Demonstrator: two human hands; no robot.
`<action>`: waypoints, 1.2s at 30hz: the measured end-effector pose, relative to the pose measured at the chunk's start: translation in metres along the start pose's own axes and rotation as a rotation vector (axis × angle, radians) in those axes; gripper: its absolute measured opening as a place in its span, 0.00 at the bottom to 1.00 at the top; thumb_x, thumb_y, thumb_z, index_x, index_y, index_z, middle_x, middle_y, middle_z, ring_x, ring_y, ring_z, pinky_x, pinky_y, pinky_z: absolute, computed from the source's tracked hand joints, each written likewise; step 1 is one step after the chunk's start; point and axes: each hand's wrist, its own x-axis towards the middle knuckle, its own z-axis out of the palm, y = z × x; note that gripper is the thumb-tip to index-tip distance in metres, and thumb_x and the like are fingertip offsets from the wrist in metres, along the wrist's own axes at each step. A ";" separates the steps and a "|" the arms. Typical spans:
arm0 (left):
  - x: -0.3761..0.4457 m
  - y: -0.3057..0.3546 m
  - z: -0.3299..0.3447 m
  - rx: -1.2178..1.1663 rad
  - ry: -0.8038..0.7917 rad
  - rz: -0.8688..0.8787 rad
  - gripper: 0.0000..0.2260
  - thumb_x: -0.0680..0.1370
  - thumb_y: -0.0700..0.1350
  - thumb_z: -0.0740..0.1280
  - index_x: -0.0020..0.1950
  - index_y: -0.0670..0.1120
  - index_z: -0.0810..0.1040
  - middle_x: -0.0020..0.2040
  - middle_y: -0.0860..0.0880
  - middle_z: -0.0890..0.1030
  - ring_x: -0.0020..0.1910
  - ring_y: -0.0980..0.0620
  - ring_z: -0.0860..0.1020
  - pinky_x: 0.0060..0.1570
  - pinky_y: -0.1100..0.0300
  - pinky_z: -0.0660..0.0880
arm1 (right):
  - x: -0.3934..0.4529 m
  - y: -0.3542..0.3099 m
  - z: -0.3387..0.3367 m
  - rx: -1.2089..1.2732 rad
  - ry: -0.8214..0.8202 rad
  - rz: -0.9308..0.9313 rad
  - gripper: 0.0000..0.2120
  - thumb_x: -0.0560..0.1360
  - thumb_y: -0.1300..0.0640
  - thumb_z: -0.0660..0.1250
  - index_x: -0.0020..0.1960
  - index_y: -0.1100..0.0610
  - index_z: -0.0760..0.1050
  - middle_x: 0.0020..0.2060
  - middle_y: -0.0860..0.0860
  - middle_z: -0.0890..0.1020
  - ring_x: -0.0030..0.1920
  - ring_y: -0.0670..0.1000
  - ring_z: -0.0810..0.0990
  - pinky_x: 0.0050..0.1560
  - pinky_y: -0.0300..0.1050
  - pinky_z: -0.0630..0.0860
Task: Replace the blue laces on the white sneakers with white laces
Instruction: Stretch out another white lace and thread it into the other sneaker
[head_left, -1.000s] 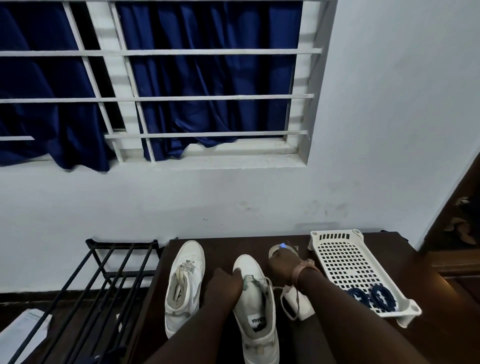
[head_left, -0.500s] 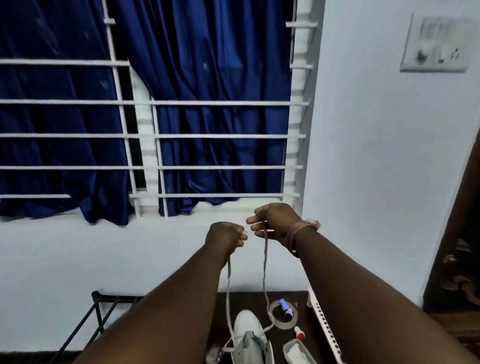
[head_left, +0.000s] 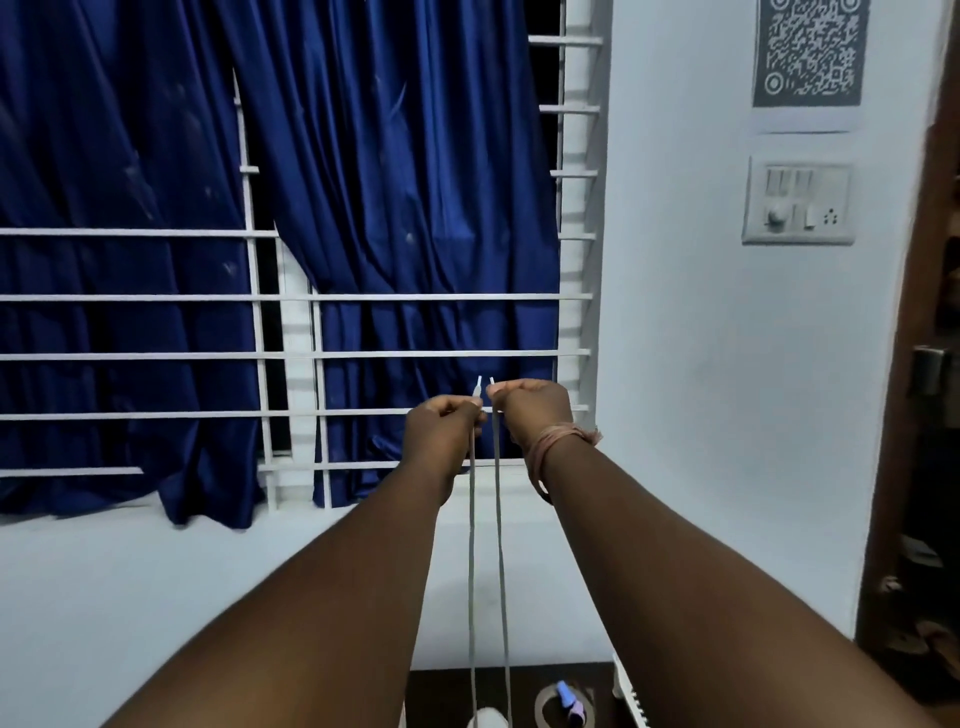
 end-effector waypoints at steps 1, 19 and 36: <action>0.000 0.002 0.000 -0.009 0.004 0.012 0.04 0.79 0.44 0.70 0.50 0.46 0.84 0.45 0.47 0.87 0.44 0.49 0.83 0.49 0.46 0.81 | -0.002 -0.001 0.001 0.009 0.003 0.001 0.05 0.75 0.63 0.70 0.48 0.62 0.84 0.32 0.52 0.81 0.25 0.43 0.76 0.28 0.35 0.71; 0.012 0.021 0.017 0.204 0.111 0.170 0.03 0.74 0.44 0.72 0.40 0.48 0.83 0.40 0.52 0.86 0.45 0.50 0.84 0.53 0.50 0.82 | 0.007 -0.001 0.001 0.184 0.094 -0.004 0.03 0.75 0.67 0.71 0.48 0.65 0.83 0.37 0.53 0.83 0.34 0.45 0.79 0.26 0.24 0.70; 0.017 0.029 0.019 0.222 0.036 0.190 0.04 0.75 0.40 0.71 0.41 0.46 0.82 0.37 0.51 0.87 0.42 0.54 0.86 0.53 0.54 0.82 | 0.013 -0.006 -0.003 0.126 0.118 -0.011 0.06 0.77 0.63 0.70 0.53 0.65 0.83 0.43 0.56 0.84 0.31 0.44 0.77 0.25 0.30 0.71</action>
